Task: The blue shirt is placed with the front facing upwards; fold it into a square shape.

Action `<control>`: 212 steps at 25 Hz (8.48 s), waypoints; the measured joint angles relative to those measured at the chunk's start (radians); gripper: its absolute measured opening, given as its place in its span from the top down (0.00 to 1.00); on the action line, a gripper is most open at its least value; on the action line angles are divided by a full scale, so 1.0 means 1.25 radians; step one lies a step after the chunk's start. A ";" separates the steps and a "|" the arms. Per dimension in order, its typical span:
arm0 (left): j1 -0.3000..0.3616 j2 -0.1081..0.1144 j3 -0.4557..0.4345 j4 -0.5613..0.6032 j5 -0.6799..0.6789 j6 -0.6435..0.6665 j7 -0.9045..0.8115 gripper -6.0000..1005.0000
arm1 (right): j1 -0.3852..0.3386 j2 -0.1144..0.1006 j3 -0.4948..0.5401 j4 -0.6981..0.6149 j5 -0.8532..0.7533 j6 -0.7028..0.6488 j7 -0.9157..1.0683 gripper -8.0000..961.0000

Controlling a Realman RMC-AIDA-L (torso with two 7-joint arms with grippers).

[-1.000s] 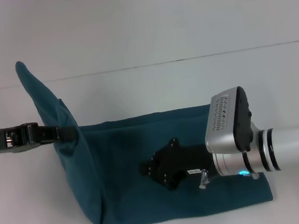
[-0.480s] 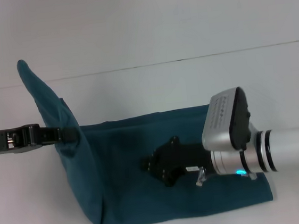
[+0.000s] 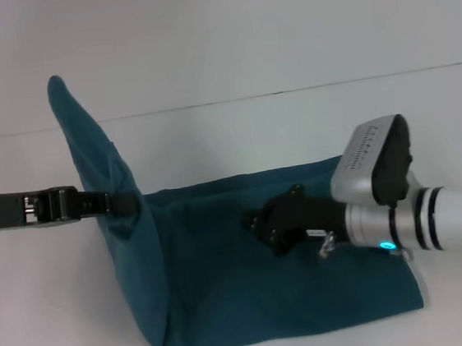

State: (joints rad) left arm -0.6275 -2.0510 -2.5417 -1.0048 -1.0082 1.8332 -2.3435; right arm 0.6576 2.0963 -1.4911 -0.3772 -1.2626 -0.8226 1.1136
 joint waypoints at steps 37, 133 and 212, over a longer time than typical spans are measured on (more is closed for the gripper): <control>-0.085 -0.083 0.118 0.009 0.002 -0.056 -0.034 0.94 | -0.177 -0.009 0.572 -0.125 0.005 -0.179 -0.073 0.91; 0.029 -0.085 0.487 0.277 -0.500 -0.614 0.406 0.04 | -0.167 -0.028 0.625 -0.153 -0.130 -0.139 -0.036 0.52; 0.153 -0.065 0.309 0.065 -0.442 -0.502 0.614 0.05 | -0.153 0.001 0.304 -0.480 -0.792 -0.355 0.478 0.02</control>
State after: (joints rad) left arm -0.4359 -2.1323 -2.1556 -0.9235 -1.5604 1.2057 -1.5758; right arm 0.4659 2.0971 -1.1106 -0.9778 -2.2526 -1.2666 1.7111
